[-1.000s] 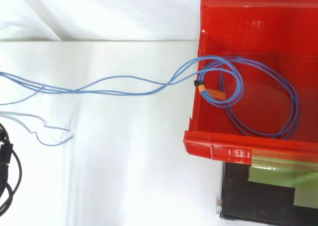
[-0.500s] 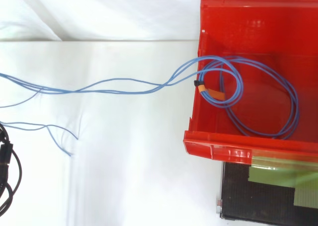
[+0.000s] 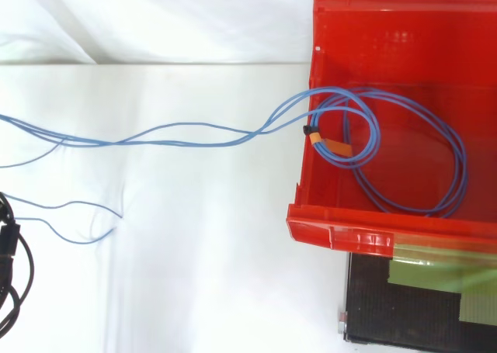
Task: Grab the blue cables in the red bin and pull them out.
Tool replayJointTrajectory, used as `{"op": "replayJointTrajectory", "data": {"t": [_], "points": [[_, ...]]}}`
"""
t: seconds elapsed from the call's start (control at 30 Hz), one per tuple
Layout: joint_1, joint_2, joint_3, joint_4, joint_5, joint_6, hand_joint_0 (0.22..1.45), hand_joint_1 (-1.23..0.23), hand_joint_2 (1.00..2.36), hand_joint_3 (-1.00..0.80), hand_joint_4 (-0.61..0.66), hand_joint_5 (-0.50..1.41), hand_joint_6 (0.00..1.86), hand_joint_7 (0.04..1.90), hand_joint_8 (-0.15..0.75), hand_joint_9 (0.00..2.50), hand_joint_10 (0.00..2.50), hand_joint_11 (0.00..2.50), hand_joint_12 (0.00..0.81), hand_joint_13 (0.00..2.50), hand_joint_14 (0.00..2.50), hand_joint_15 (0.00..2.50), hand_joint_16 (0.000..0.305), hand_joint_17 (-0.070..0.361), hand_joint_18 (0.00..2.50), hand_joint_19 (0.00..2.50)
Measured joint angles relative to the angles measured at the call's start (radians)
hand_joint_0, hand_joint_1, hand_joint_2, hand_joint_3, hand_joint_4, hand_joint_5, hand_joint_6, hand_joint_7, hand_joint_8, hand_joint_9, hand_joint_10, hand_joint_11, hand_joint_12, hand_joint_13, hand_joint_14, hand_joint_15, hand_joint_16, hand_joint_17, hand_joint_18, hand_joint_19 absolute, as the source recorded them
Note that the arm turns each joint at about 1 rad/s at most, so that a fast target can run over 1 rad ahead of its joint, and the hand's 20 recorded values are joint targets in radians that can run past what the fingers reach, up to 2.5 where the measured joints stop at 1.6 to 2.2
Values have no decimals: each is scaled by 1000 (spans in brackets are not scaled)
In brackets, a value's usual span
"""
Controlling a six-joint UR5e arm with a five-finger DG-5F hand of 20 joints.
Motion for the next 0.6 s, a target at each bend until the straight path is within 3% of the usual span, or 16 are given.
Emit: {"op": "replayJointTrajectory", "data": {"t": [0.17,0.27,0.6], "points": [[0,0,0,0,0,0,990,-1055,1016,-526,141,713,1280,318,232,1594,369,1824,327,1428,1079,1287,40,90,1182,1398],[0,0,0,0,0,0,990,-1055,1016,-527,143,714,1279,318,241,1607,219,1868,331,1438,1052,1304,40,90,1184,1387],[0,0,0,0,0,0,984,-1055,1016,-519,148,721,1270,321,236,1618,166,1881,324,1448,1017,1343,39,89,1193,1387]]}}
